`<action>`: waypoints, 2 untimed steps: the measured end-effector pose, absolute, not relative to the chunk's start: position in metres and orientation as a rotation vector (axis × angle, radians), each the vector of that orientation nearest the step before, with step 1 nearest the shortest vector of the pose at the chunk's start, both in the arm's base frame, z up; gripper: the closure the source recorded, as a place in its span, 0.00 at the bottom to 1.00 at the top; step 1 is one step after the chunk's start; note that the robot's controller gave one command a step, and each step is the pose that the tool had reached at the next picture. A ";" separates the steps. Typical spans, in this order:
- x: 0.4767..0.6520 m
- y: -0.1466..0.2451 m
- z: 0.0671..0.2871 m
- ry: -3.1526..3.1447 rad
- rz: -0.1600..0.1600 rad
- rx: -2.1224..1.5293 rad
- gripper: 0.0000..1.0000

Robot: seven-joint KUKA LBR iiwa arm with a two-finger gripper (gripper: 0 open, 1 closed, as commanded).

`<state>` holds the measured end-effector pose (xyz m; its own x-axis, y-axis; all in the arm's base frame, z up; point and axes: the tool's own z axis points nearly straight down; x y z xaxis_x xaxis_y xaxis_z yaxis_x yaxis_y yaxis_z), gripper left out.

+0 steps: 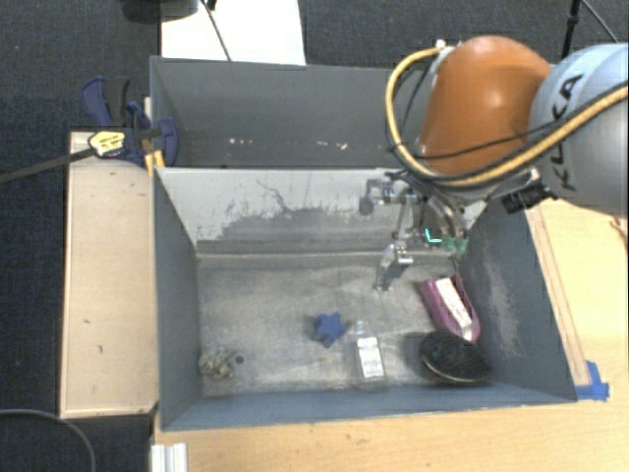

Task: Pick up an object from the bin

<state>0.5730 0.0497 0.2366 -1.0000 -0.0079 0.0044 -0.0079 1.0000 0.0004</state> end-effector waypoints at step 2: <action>0.551 0.078 0.080 -3.115 -0.002 0.420 1.00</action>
Offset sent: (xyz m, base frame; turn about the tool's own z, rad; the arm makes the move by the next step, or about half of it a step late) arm -0.0227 0.0277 -0.1573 -0.2648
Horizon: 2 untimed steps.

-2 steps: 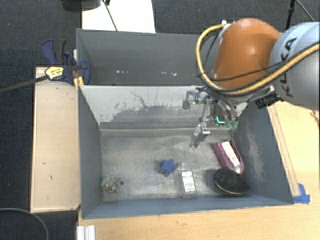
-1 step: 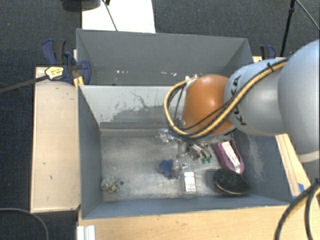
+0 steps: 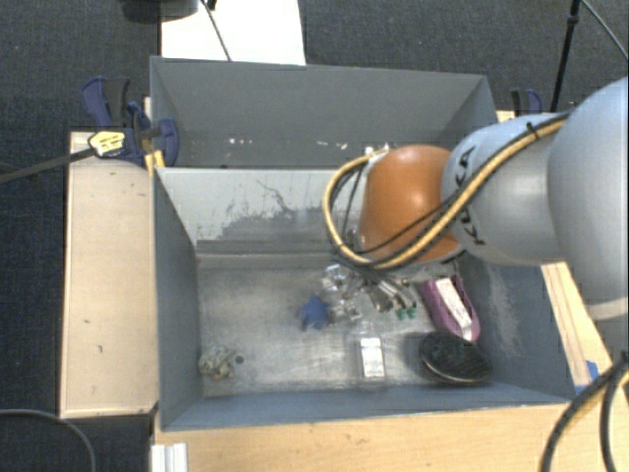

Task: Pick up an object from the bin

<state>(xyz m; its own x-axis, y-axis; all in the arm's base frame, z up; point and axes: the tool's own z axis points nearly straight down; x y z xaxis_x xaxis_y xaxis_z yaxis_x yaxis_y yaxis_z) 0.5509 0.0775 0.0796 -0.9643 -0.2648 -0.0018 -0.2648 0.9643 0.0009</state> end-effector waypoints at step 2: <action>0.508 0.150 0.240 3.025 0.002 -0.837 0.00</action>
Offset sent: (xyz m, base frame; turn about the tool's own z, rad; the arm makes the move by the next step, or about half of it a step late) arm -0.0441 0.0721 0.1596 -0.2767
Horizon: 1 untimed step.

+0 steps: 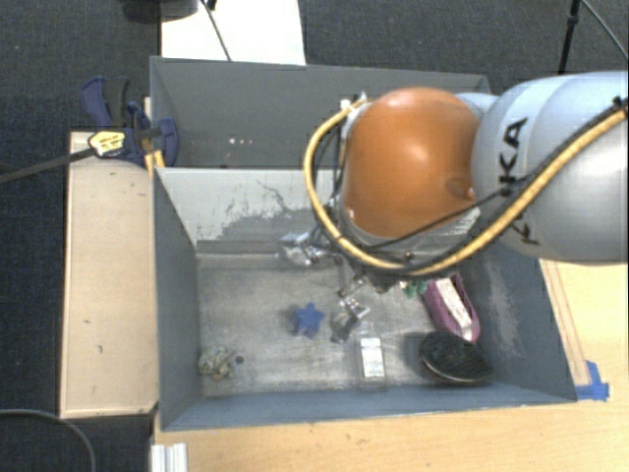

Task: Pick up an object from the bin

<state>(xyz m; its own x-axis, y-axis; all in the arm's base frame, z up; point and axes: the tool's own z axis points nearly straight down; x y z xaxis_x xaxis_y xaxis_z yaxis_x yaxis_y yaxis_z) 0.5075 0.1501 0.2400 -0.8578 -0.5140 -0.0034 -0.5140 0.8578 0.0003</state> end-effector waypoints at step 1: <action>0.539 0.128 0.082 3.001 0.002 -0.942 0.00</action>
Offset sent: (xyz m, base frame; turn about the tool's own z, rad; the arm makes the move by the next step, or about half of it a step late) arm 0.0323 -0.0210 -0.1535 -0.0715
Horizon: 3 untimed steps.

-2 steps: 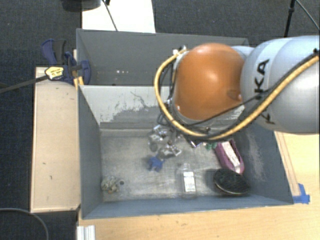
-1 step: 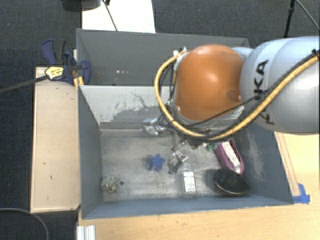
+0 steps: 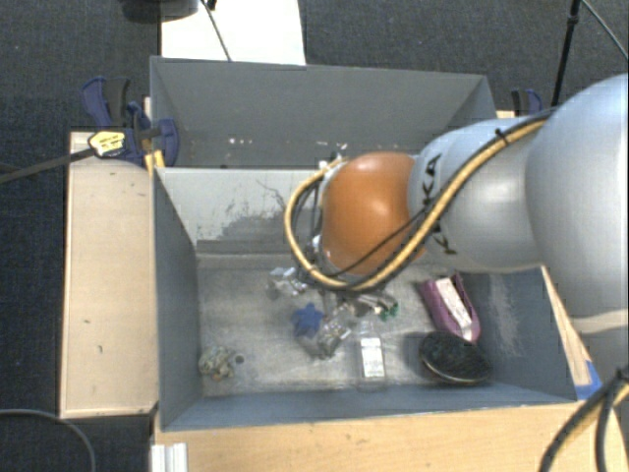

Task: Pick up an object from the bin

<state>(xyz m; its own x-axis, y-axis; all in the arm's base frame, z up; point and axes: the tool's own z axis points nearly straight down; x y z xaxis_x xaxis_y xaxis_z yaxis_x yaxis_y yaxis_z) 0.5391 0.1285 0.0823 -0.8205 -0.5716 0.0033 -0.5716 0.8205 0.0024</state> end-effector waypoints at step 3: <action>0.534 0.078 0.106 -3.104 0.000 0.480 0.00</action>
Offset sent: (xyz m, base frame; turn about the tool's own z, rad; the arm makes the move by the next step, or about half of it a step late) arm 0.0000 0.0000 0.0000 0.0000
